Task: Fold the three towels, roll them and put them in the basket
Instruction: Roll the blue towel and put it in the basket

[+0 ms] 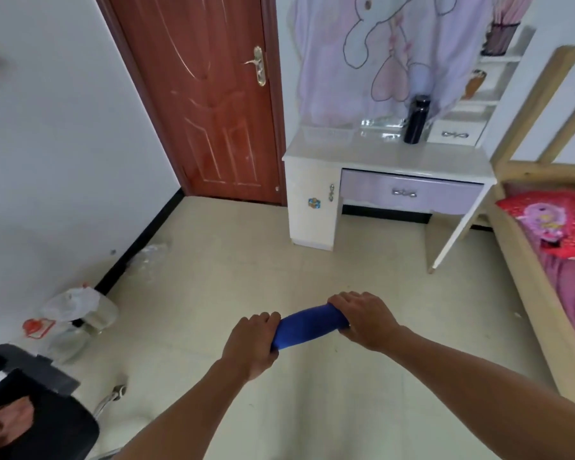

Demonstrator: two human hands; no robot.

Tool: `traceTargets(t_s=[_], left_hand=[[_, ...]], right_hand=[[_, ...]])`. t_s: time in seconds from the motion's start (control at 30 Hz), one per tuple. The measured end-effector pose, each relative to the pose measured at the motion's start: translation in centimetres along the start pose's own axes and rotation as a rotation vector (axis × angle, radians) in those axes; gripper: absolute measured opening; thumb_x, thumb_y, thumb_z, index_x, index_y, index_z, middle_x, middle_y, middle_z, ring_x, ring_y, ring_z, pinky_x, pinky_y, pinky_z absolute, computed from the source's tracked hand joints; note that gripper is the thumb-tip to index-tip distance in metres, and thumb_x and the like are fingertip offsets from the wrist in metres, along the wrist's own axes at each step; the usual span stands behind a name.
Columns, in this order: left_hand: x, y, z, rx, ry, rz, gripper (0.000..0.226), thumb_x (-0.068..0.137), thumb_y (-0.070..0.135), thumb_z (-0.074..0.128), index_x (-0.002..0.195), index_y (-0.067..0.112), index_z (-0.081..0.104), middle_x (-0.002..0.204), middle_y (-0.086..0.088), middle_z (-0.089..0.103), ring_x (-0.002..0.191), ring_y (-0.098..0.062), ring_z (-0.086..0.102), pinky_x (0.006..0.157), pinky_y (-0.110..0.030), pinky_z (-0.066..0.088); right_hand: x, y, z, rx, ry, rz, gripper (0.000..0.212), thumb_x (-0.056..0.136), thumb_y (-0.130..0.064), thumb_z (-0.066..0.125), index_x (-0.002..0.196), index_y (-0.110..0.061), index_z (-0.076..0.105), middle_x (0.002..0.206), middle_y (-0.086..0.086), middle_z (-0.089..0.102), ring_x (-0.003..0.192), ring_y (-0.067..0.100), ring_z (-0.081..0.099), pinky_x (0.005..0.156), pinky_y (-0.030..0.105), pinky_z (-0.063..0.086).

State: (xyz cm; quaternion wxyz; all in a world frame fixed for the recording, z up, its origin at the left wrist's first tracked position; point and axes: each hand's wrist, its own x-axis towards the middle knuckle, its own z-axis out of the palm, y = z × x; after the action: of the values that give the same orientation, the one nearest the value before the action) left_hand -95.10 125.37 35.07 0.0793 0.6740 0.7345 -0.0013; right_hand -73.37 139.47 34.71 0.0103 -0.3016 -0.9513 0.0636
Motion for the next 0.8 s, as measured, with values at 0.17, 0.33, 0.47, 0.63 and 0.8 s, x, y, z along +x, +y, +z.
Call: traceTargets(t_s=[0.17,0.33,0.47,0.63,0.8], left_hand=[[11.5,-3.4,-1.0,-0.019,0.007,0.054,0.029,0.081,0.026,0.054,0.109,0.021,0.048,0.099,0.002,0.060,0.076,-0.017,0.050,0.068,-0.024,0.033],[25.3,-7.6,-2.7,-0.048,0.028,0.120,0.031,0.080,0.026,0.058,0.109,0.022,0.049,0.099,0.004,0.061,0.076,-0.015,0.052,0.068,-0.021,0.035],[34.8,-10.7,-5.8,-0.053,0.043,0.164,0.031,0.079,0.026,0.059,0.109,0.023,0.049,0.100,0.004,0.062,0.077,-0.015,0.055,0.068,-0.022,0.040],[46.3,-13.0,-8.8,-0.087,0.013,0.216,0.033,0.078,0.026,0.063,0.108,0.024,0.049,0.100,0.004,0.062,0.081,-0.014,0.060,0.073,-0.023,0.048],[56.6,-13.5,-9.0,-0.129,-0.044,0.210,0.036,0.077,0.026,0.065,0.108,0.024,0.047,0.101,0.004,0.061,0.083,-0.015,0.061,0.077,-0.027,0.053]], right_hand=[[8.2,6.1,-0.3,0.014,0.013,0.039,0.036,0.082,-0.028,0.064,0.115,-0.024,0.054,0.101,-0.006,0.067,0.083,0.011,0.061,0.082,0.025,0.047],[18.7,12.9,-1.4,0.010,0.049,0.126,0.035,0.082,-0.030,0.063,0.116,-0.025,0.054,0.103,-0.008,0.067,0.085,0.010,0.061,0.080,0.021,0.043],[26.7,17.2,-4.1,0.012,0.090,0.204,0.035,0.079,-0.029,0.063,0.113,-0.025,0.056,0.101,-0.007,0.068,0.084,0.014,0.063,0.076,0.024,0.044],[34.2,23.2,-6.0,0.045,0.122,0.282,0.036,0.078,-0.029,0.063,0.114,-0.025,0.057,0.101,-0.008,0.068,0.086,0.013,0.063,0.079,0.026,0.048],[41.0,30.9,-5.7,0.086,0.115,0.289,0.038,0.078,-0.031,0.067,0.115,-0.024,0.057,0.102,-0.008,0.068,0.088,0.012,0.063,0.081,0.025,0.049]])
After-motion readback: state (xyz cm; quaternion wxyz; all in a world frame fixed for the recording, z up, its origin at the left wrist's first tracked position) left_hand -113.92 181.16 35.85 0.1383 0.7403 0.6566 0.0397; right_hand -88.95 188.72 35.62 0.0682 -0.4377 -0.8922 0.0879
